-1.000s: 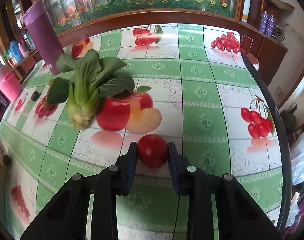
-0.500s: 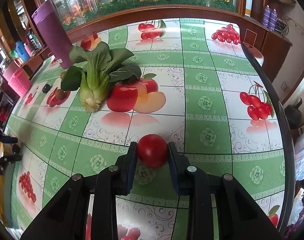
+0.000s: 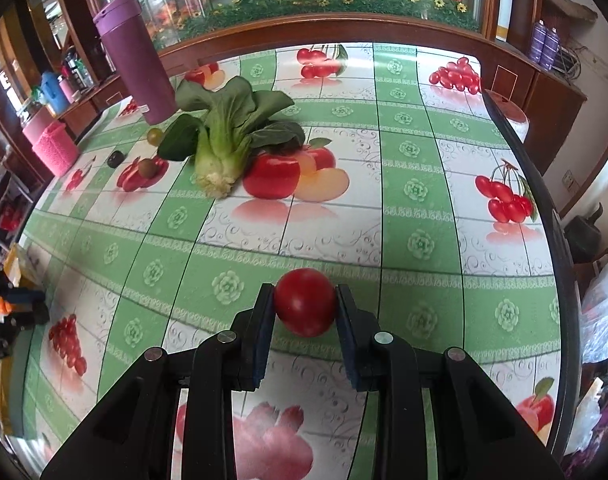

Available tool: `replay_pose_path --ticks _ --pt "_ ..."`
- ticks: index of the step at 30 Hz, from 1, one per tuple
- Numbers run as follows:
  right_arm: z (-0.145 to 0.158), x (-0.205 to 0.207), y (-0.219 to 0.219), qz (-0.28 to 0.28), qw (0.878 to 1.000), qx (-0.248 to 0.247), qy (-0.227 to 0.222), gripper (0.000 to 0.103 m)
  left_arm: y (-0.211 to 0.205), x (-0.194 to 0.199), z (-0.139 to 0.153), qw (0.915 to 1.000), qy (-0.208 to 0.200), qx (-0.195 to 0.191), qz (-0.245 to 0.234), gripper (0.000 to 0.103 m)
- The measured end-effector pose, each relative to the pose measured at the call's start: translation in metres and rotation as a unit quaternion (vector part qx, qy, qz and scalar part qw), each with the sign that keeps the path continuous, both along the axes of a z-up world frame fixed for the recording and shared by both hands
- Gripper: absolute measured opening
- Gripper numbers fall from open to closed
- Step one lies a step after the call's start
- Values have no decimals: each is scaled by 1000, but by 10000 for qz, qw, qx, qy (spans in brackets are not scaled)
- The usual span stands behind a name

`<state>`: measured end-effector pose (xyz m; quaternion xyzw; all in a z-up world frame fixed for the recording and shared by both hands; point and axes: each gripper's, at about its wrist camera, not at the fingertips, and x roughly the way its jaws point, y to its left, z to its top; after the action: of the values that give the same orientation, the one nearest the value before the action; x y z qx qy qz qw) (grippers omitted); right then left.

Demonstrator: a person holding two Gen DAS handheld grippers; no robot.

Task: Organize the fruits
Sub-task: 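Grasp a red tomato with the right tool while the left tool grasps a dark plum, then carry the red tomato and dark plum over the white tray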

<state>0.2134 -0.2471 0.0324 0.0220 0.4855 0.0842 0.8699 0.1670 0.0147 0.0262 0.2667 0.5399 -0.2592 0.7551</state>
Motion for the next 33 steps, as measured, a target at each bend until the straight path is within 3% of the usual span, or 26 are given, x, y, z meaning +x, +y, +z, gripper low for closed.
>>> replay_pose_path --ticks 4,7,12,15,21,27,29,33 --pt "0 -11 1 5 10000 64 37 29 -4 -11 -2 9998 -195 90 0 24" --pt "-1 -16 2 32 10000 23 65 29 -3 -15 -1 9999 -131 -4 62 36" --pt "-4 -18 -2 -66 9999 80 113 29 -1 -22 -1 9997 -217 81 4 43" --pt "-6 -17 -3 -98 9998 120 142 29 4 -17 -6 9995 -210 163 192 43" --pt "-9 -16 -2 -109 9998 76 158 29 18 -10 -7 9984 12 -139 541 43" --pt "-13 -15 -7 -224 9996 116 145 29 17 -6 -7 9953 -42 -499 833 29" --pt "-11 -17 -7 -226 9996 112 130 29 13 -9 -6 9955 -159 -402 847 25" --pt "-2 -26 -4 -171 9998 120 10 29 16 -20 -3 9911 -112 -679 1139 24"
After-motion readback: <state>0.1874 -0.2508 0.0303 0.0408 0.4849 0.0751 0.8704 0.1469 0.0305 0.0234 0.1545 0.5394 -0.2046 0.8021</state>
